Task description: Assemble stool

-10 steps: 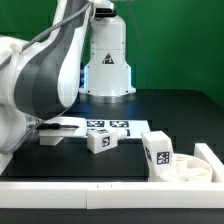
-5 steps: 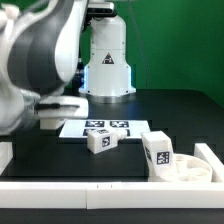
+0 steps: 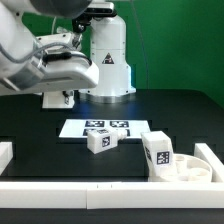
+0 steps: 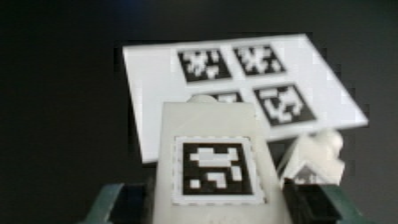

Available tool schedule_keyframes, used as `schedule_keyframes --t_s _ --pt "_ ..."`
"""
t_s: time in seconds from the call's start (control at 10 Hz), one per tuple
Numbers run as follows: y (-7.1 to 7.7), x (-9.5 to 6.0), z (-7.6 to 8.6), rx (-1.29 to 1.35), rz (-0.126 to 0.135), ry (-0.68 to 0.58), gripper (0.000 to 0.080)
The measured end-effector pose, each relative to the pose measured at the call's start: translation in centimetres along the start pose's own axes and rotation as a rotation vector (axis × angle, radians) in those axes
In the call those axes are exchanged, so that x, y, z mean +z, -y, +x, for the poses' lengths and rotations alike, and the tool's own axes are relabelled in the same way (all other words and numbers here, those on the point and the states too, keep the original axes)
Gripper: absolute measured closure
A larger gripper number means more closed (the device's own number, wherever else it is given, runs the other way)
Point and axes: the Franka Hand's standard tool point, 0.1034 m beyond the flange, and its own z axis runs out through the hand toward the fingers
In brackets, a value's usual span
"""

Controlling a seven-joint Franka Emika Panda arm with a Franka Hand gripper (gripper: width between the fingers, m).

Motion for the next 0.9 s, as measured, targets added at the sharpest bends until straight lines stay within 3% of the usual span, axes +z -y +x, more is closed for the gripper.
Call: schedule_keyframes --t_s 0.1,0.2,0.3,0.5,0.9 --pt "0.7 -0.6 0.1 0.006 -0.01 -0.058 0.0463" --pt "3.4 -2.5 -0.4 -0.024 -0.032 -0.131 0.0462" --pt "6.2 -4.9 -1.1 -0.029 -0.029 -0.195 0.0462" --pt "11.4 -7.8 -2.1 -0.06 -0.062 -0.32 0.0462" --pt "11.8 -8.3 -1.5 -0.092 -0.068 -0.603 0.0462"
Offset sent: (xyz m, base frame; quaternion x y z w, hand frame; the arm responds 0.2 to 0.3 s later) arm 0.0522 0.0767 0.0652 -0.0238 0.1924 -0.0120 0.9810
